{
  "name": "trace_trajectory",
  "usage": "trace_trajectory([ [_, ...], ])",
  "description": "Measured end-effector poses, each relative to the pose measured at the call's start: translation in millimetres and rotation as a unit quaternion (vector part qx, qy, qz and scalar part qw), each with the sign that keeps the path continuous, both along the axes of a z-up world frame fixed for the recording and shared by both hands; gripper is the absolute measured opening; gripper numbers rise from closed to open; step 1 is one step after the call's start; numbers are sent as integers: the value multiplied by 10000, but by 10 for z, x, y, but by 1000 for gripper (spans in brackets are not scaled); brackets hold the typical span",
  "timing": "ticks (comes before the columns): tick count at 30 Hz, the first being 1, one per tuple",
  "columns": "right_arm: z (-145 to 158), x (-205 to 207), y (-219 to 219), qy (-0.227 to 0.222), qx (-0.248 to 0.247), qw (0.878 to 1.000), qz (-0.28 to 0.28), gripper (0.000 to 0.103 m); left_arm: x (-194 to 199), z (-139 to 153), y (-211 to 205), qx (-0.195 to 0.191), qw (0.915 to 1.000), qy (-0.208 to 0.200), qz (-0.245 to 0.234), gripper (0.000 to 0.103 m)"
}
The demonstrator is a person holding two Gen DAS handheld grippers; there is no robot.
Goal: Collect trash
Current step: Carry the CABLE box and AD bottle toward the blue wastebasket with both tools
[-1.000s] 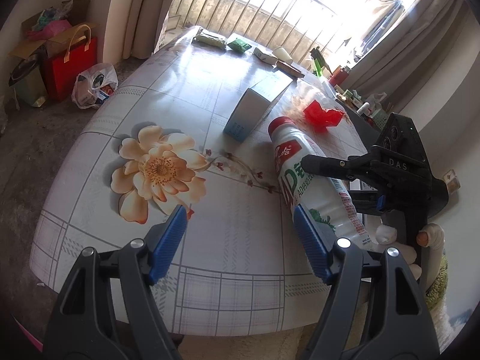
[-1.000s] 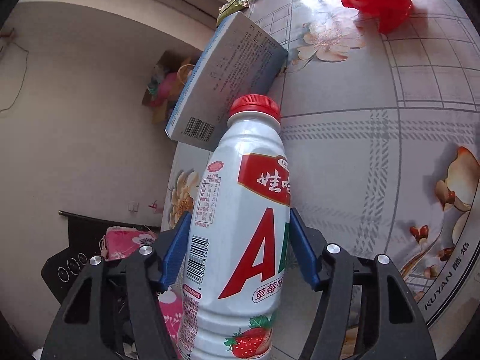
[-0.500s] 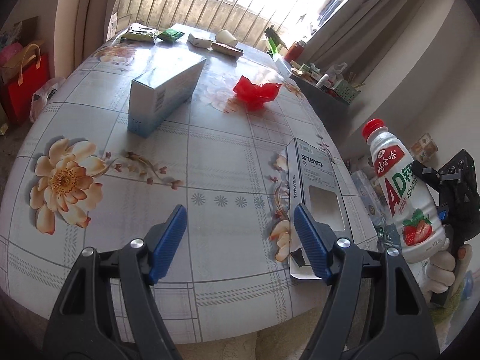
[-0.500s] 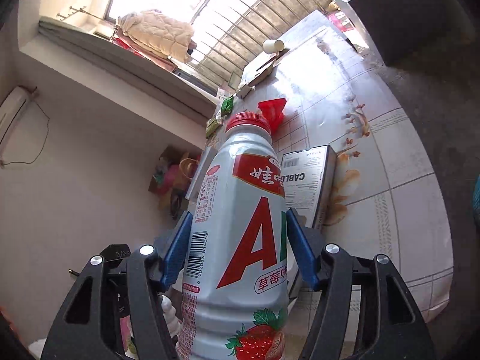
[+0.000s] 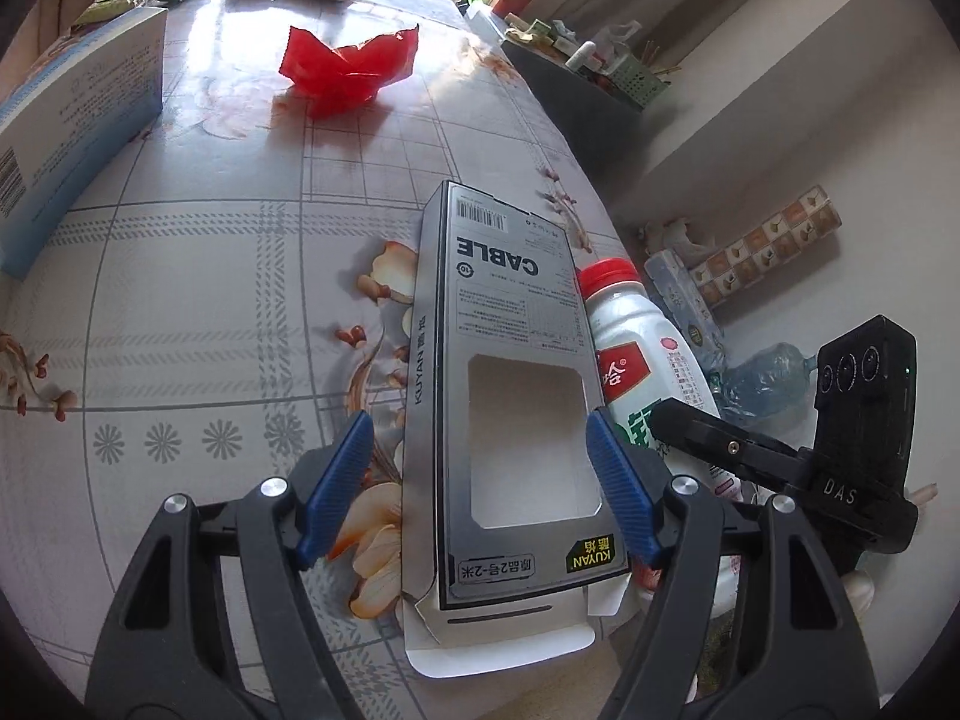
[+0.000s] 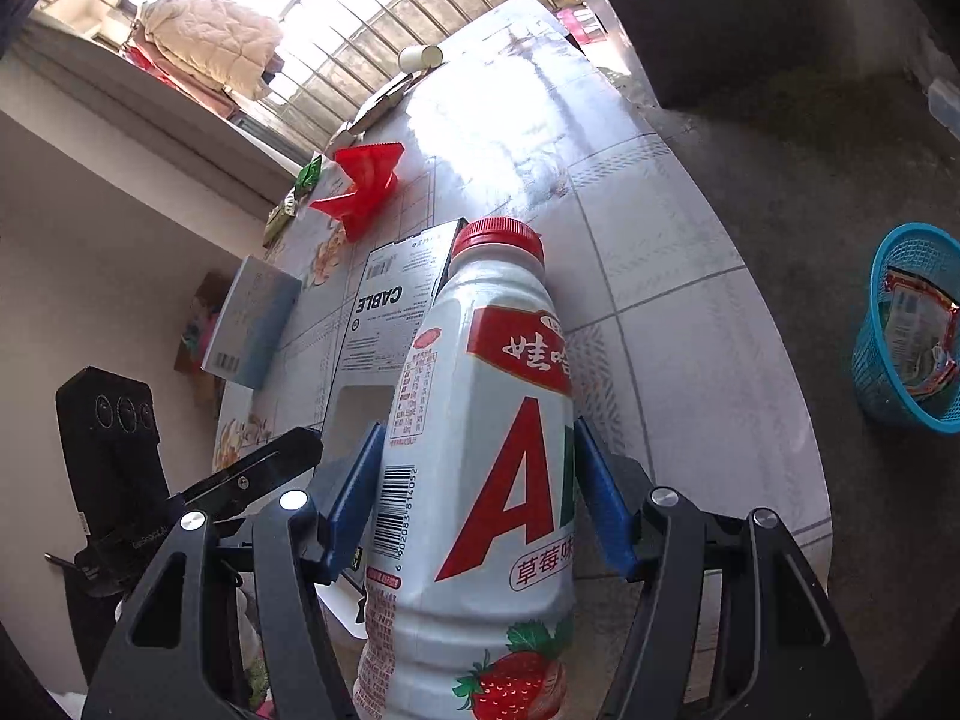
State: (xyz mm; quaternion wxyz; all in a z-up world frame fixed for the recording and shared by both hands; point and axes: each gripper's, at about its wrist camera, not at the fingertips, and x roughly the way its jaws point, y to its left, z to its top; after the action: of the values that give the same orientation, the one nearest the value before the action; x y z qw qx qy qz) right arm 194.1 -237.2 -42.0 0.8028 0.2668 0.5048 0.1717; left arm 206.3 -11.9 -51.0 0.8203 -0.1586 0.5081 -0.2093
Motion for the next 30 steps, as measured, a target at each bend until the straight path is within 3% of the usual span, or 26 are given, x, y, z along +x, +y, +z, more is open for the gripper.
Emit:
trace_trajectory([
  [7,49,-97,-247,-59,-255,9992,-299,61,-17,98,-312,617,9969,-330,-360,83],
  [15,15,-92,-304,-48,-239,9996,-173,62,68,7,-546,1305,9904,-307,-343,83],
  [21,-60,-44,-325,61,8,10000,-21,65,77,-14,-665,1782,9817,-550,-387,83],
  [30,-90,-74,-404,56,264,9996,-75,65,81,11,-628,1983,9777,-625,-312,83],
])
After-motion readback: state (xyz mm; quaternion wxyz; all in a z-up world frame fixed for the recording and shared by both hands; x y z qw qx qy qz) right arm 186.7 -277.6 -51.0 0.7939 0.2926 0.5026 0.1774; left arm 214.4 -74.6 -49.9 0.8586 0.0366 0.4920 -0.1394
